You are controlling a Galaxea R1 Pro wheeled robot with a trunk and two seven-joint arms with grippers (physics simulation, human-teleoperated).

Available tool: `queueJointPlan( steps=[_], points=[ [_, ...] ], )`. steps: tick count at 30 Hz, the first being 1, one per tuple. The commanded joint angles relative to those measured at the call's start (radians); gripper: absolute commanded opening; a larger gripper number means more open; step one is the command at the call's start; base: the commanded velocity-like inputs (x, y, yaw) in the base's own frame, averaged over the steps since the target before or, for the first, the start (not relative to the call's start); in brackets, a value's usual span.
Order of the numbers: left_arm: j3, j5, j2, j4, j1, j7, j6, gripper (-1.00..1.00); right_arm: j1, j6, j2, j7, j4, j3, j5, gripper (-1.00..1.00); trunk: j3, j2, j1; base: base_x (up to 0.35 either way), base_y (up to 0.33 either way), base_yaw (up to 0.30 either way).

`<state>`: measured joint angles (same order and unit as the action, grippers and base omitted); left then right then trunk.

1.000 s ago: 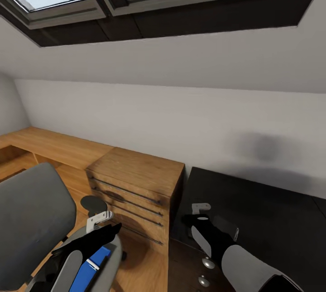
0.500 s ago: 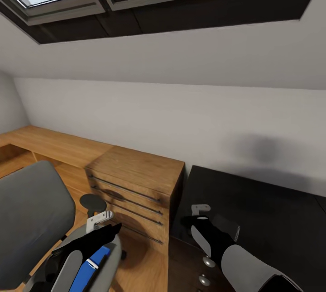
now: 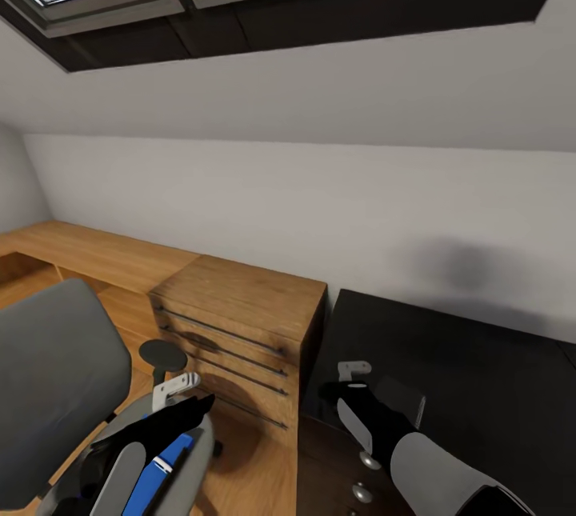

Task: In the bedroom, organize the workspace by keeping the computer under the desk, ensuring the monitor is on the desk, placing the keyboard on the desk next to the monitor, placing the mouse on the desk next to the keyboard, moving the folder from the swivel chair onto the desk next to the mouse, stacking the notebook on top of the folder with the pen on top of the notebook, and positioning the swivel chair next to the desk.

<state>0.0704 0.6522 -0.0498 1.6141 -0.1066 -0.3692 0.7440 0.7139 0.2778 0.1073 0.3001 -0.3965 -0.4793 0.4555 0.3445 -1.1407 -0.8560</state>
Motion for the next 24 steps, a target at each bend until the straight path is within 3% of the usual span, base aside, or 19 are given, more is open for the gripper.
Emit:
queueJointPlan(
  steps=[1, 11, 17, 24],
  points=[
    [0.002, 0.01, -0.001, 0.001, -0.001, -0.01, 0.001, 1.0, 0.001, 0.005, 0.0, 0.008, -0.002, -0.008, 0.008, 1.0, 0.004, -0.008, -0.004, 0.0, 0.0, 0.0],
    [0.001, 0.01, -0.001, 0.001, -0.001, -0.011, 0.001, 1.0, 0.001, 0.048, -0.001, 0.008, -0.002, -0.007, 0.009, 1.0, 0.008, -0.015, -0.008, 0.0, 0.0, 0.0],
    [0.001, 0.01, -0.001, 0.001, -0.001, -0.011, 0.002, 1.0, 0.001, 0.052, -0.001, 0.008, -0.002, -0.007, 0.009, 1.0, 0.026, -0.057, -0.031, 0.0, 0.0, 0.0],
    [0.001, 0.01, -0.001, 0.001, -0.001, -0.011, 0.003, 1.0, 0.001, 0.052, -0.001, 0.008, -0.002, -0.007, 0.009, 1.0, 0.033, -0.071, -0.039, 0.0, 0.0, 0.0]
  ],
)
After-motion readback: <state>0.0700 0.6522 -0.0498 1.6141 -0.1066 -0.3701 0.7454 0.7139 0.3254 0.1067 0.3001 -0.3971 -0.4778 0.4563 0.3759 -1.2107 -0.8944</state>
